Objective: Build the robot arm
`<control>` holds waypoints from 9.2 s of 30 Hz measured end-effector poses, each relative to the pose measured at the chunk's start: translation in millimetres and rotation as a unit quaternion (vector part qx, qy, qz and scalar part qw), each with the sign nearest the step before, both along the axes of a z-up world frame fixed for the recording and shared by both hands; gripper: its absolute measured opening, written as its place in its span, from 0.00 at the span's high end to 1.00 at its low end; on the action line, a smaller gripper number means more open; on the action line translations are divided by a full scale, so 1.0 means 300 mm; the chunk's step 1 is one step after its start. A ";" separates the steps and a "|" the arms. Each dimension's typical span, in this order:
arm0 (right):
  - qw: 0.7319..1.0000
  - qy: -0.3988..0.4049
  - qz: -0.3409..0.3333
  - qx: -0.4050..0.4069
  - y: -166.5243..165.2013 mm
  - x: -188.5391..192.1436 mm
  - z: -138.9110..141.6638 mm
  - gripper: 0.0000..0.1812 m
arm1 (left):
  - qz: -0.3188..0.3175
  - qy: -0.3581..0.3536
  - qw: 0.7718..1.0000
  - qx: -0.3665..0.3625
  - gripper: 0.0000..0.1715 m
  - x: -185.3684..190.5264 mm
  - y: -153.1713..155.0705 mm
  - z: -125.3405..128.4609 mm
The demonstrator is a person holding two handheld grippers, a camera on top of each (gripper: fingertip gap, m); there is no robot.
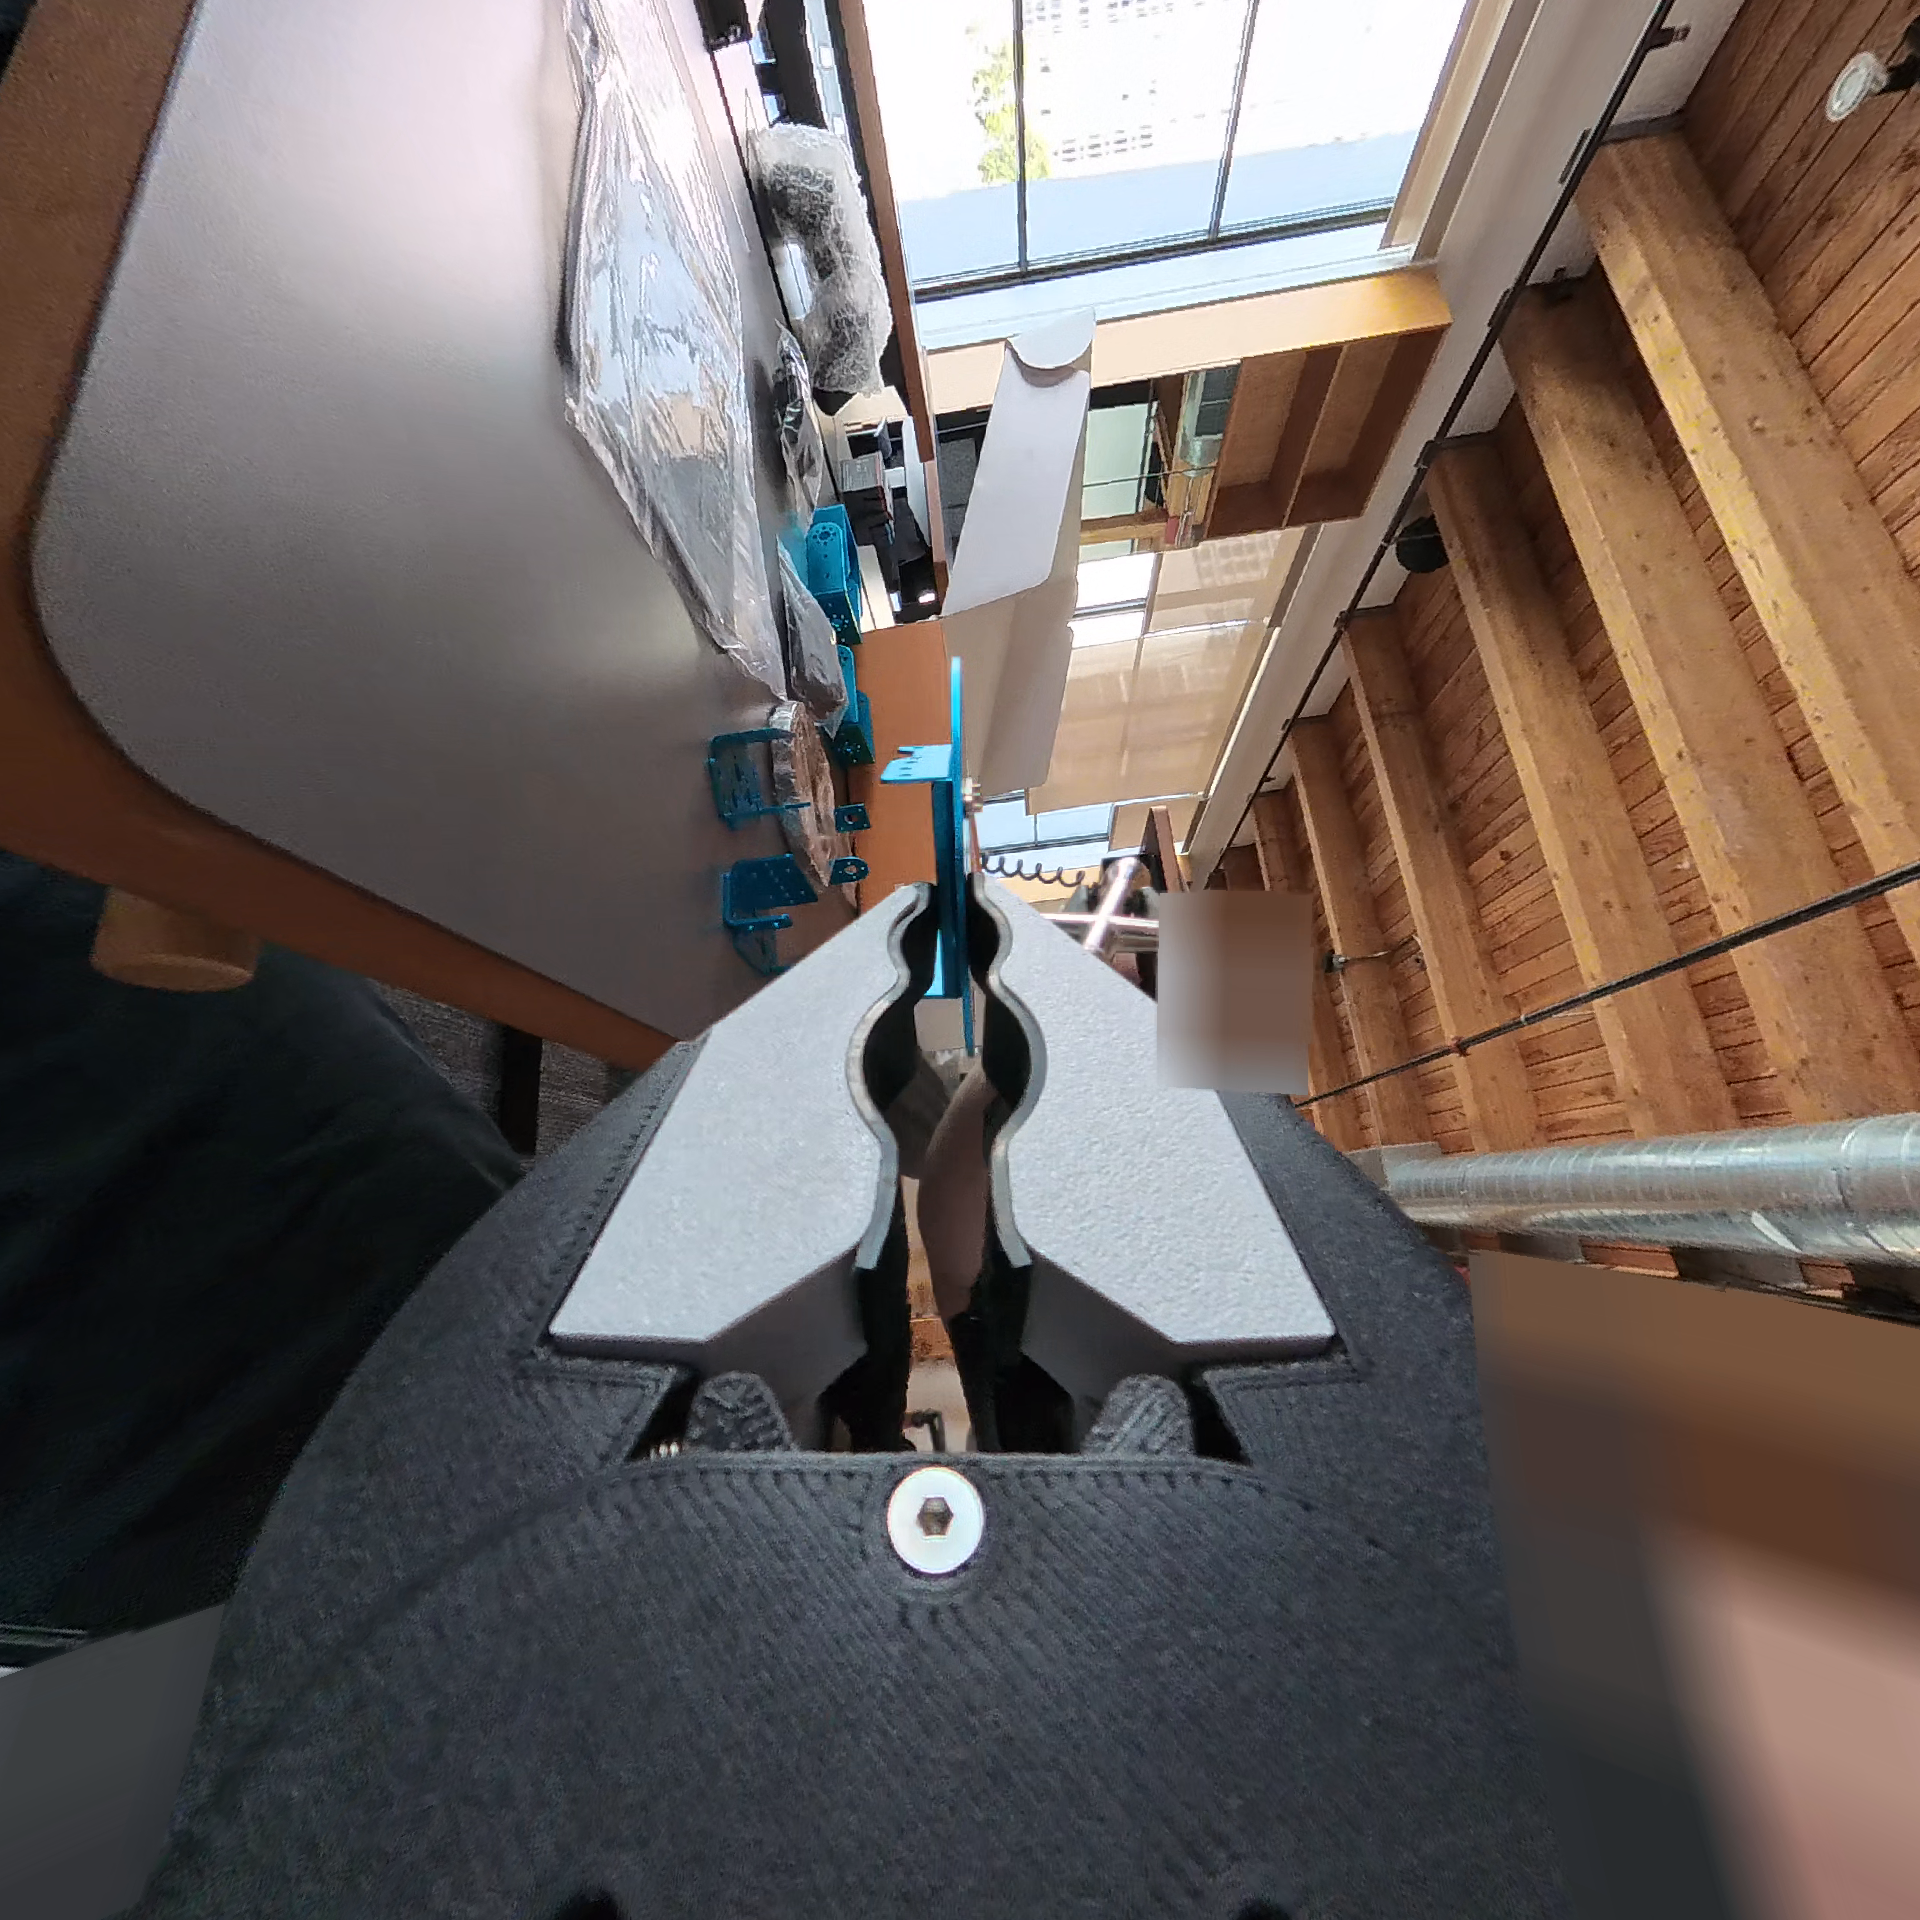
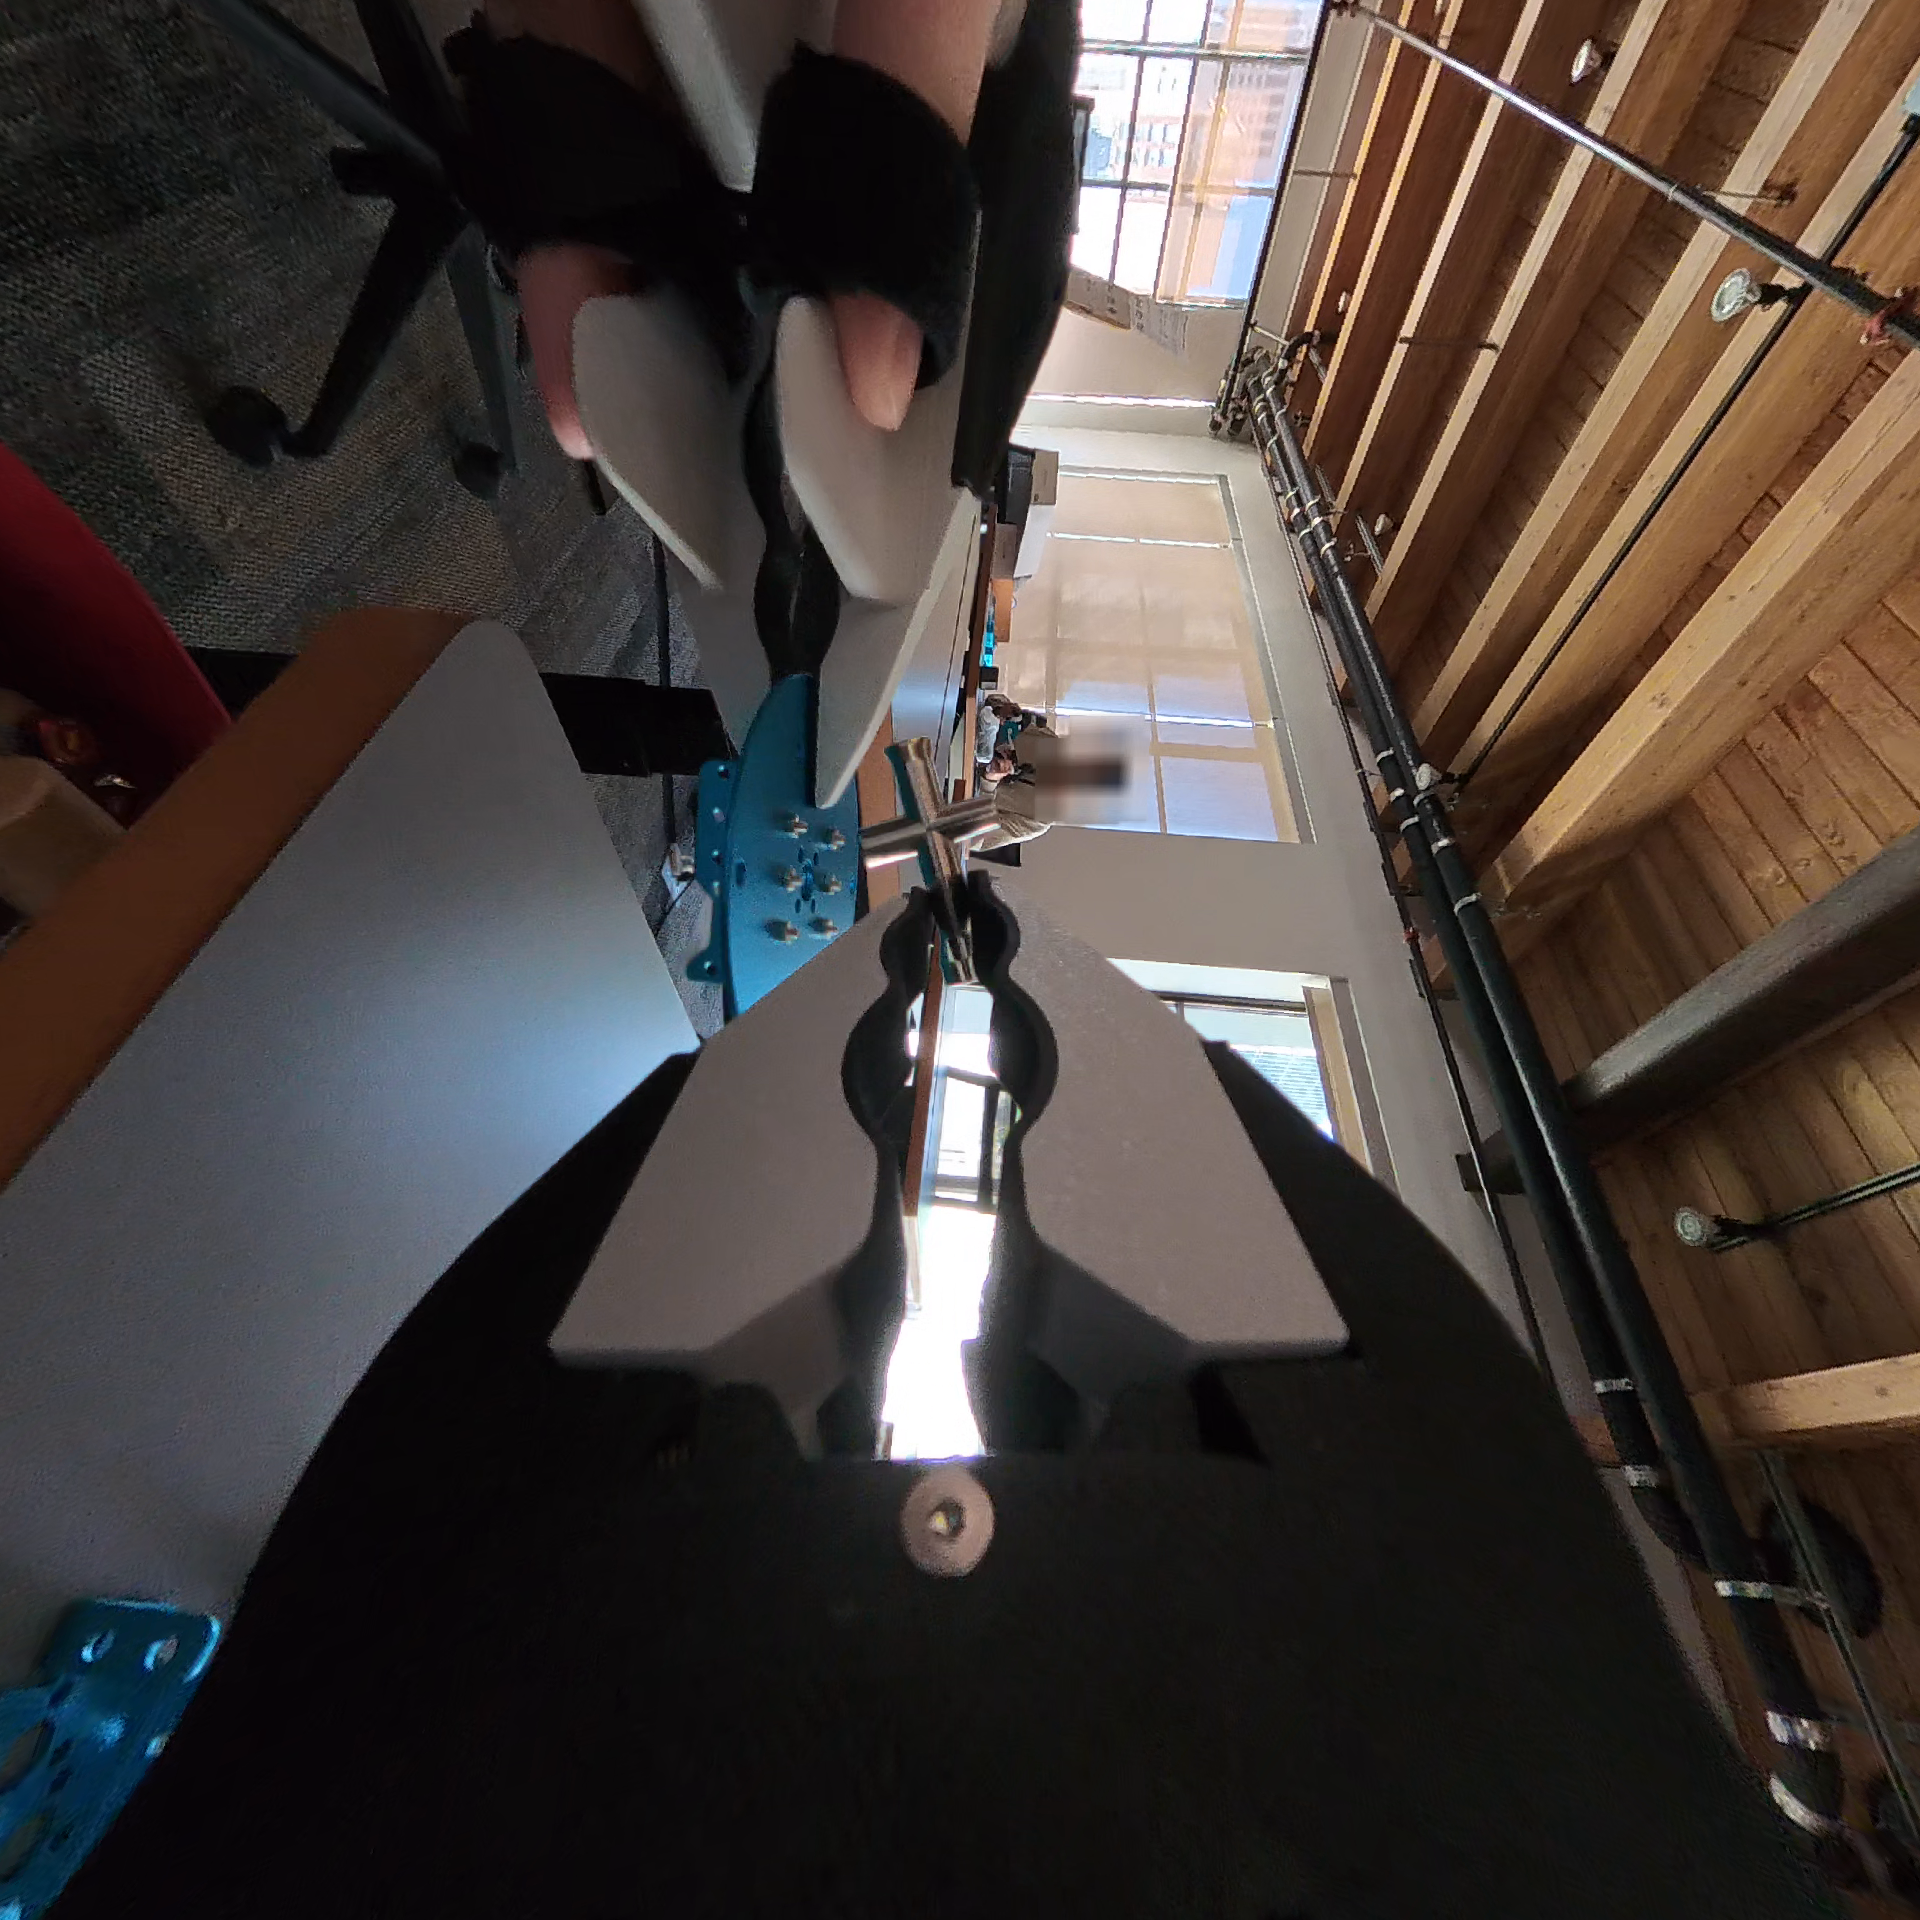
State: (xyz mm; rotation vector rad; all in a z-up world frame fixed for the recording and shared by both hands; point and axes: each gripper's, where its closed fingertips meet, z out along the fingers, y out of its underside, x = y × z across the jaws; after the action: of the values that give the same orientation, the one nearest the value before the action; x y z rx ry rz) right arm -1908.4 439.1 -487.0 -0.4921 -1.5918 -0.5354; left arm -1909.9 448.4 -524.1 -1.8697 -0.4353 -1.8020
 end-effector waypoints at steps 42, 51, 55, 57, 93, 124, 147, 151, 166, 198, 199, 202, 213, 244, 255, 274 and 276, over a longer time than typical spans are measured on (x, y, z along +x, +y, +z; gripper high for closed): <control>0.977 -0.075 -0.051 -0.194 -0.015 -0.011 -0.049 0.95 | 0.039 0.034 0.998 0.020 0.98 -0.035 0.004 0.027; 0.923 -0.036 -0.052 -0.380 -0.032 -0.037 -0.057 0.95 | 0.044 0.043 0.998 0.021 0.98 -0.036 0.004 0.025; 0.900 -0.023 -0.056 -0.432 -0.030 -0.047 -0.059 0.95 | 0.039 0.054 0.998 0.024 0.98 -0.016 0.000 0.025; 0.888 -0.031 -0.056 -0.456 -0.039 -0.046 -0.070 0.96 | 0.038 0.059 0.997 0.025 0.98 -0.012 -0.001 0.023; 0.782 -0.047 -0.030 -0.620 -0.025 0.005 -0.088 0.94 | 0.018 0.075 0.997 0.025 0.98 0.014 -0.019 0.033; 0.828 -0.258 -0.026 -0.496 -0.074 0.017 -0.046 0.96 | -0.002 0.109 0.992 0.061 0.98 0.033 -0.039 0.067; 0.836 -0.244 -0.130 -0.473 -0.008 -0.047 -0.063 0.96 | 0.036 0.136 0.988 0.063 0.98 -0.036 0.010 0.077; 0.845 -0.214 -0.135 -0.471 0.018 -0.057 -0.053 0.97 | 0.051 0.145 0.986 0.065 0.98 -0.047 0.039 0.089; 0.599 0.181 -0.194 -0.756 0.158 -0.160 0.000 0.96 | 0.244 0.273 0.908 0.204 0.98 -0.160 0.161 0.170; 0.863 0.468 0.147 0.118 -0.424 0.034 0.699 0.97 | 0.185 0.496 0.381 0.758 0.98 0.078 -0.471 0.874; 0.856 0.478 0.147 0.131 -0.439 0.053 0.718 0.97 | 0.184 0.492 0.379 0.762 0.98 0.088 -0.485 0.888; 0.844 0.496 0.145 0.141 -0.465 0.092 0.748 0.97 | 0.180 0.477 0.390 0.767 0.98 0.112 -0.514 0.907; 0.847 0.497 0.128 0.139 -0.485 0.119 0.765 0.97 | 0.184 0.434 0.410 0.781 0.98 0.158 -0.547 0.914; 0.875 0.466 0.121 0.057 -0.497 0.133 0.766 0.96 | 0.203 0.396 0.444 0.778 0.97 0.165 -0.576 0.910; 0.820 0.527 0.180 -0.134 -0.481 0.128 0.763 0.97 | 0.218 0.372 0.462 0.775 0.97 0.165 -0.567 0.913; 0.275 0.448 0.472 -0.708 -0.459 0.105 0.751 0.96 | 0.252 0.423 0.358 0.794 0.97 0.160 -0.540 0.903; 0.223 0.419 0.480 -0.737 -0.462 0.102 0.747 0.96 | 0.241 0.433 0.344 0.798 0.97 0.160 -0.542 0.898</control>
State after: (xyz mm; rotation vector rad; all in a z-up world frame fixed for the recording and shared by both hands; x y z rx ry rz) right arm -1877.8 300.7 -263.1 -0.7223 -0.4163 2.1881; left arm -1861.8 285.8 -254.7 -0.5953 0.8742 0.0056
